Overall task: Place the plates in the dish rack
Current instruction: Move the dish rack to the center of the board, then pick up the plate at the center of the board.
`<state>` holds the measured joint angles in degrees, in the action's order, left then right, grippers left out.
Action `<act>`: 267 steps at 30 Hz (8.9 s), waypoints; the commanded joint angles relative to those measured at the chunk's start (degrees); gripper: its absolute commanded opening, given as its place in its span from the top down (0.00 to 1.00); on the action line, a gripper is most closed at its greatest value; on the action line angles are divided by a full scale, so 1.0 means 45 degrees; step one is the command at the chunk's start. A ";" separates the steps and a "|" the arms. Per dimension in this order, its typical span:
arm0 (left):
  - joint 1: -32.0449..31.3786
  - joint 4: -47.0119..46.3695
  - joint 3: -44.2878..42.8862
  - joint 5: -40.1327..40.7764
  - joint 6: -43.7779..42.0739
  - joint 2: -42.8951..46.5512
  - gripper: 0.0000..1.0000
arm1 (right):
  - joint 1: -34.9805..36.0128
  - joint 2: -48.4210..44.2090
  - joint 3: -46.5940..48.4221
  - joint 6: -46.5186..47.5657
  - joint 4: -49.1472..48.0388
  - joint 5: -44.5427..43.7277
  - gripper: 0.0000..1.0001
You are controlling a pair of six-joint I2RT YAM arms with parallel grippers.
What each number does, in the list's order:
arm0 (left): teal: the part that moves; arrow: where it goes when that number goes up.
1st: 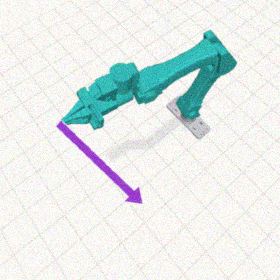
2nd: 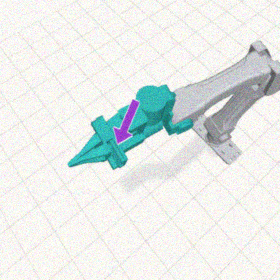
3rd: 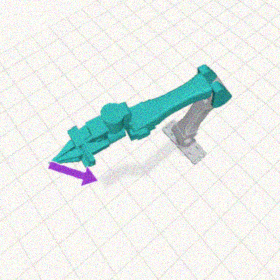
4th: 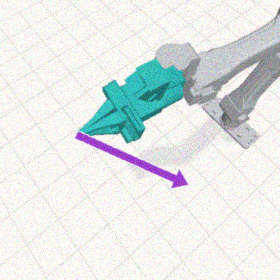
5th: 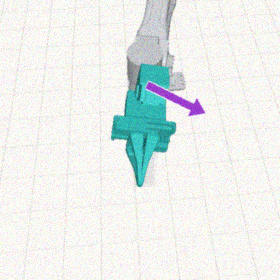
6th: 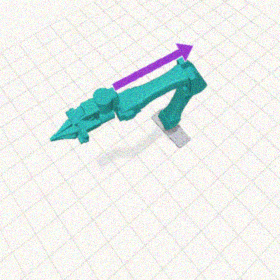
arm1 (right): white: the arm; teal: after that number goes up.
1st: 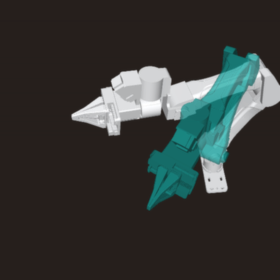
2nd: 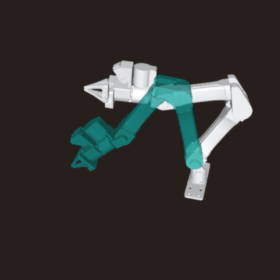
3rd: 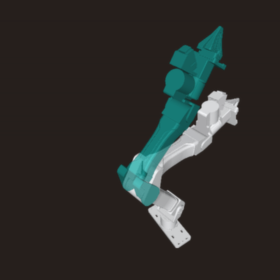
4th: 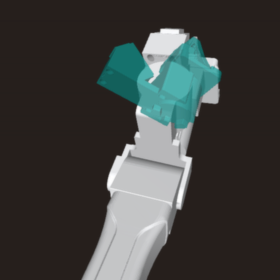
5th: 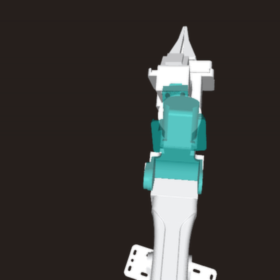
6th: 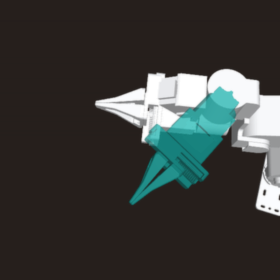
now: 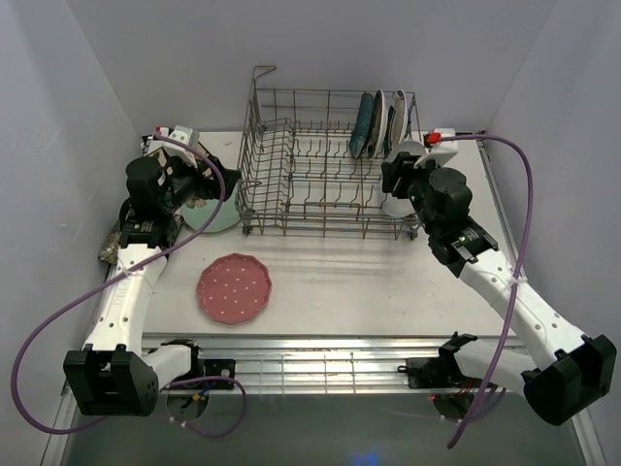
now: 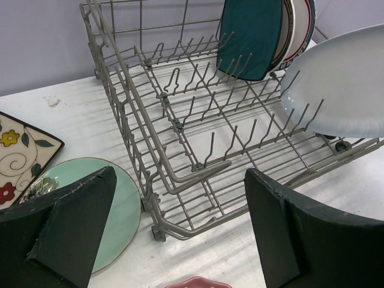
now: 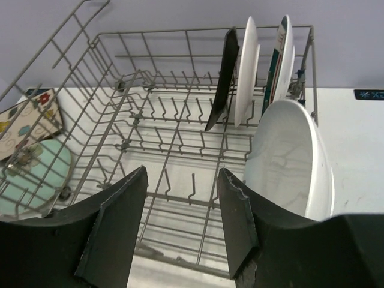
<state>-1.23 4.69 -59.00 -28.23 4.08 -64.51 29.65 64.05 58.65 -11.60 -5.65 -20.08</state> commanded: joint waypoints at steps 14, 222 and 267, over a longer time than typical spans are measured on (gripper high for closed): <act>0.0020 0.0637 -0.0540 0.0179 0.0188 -0.0117 0.02 | 0.0013 -0.3081 -0.2955 -0.1153 0.0591 0.1511 0.43; -0.0819 0.0384 0.0358 0.2035 -0.0496 0.3222 0.02 | 0.7923 1.1509 0.1849 -0.5978 -0.2319 0.0946 0.77; -0.0819 0.0423 0.0280 0.2542 -0.0554 0.3632 0.02 | 0.9114 0.7779 0.2318 -0.3324 0.1236 -0.4288 0.92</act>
<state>-4.69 7.25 -57.69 -17.72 1.91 -49.65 70.13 103.11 65.91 -29.98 0.54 -33.98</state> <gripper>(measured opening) 0.979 0.114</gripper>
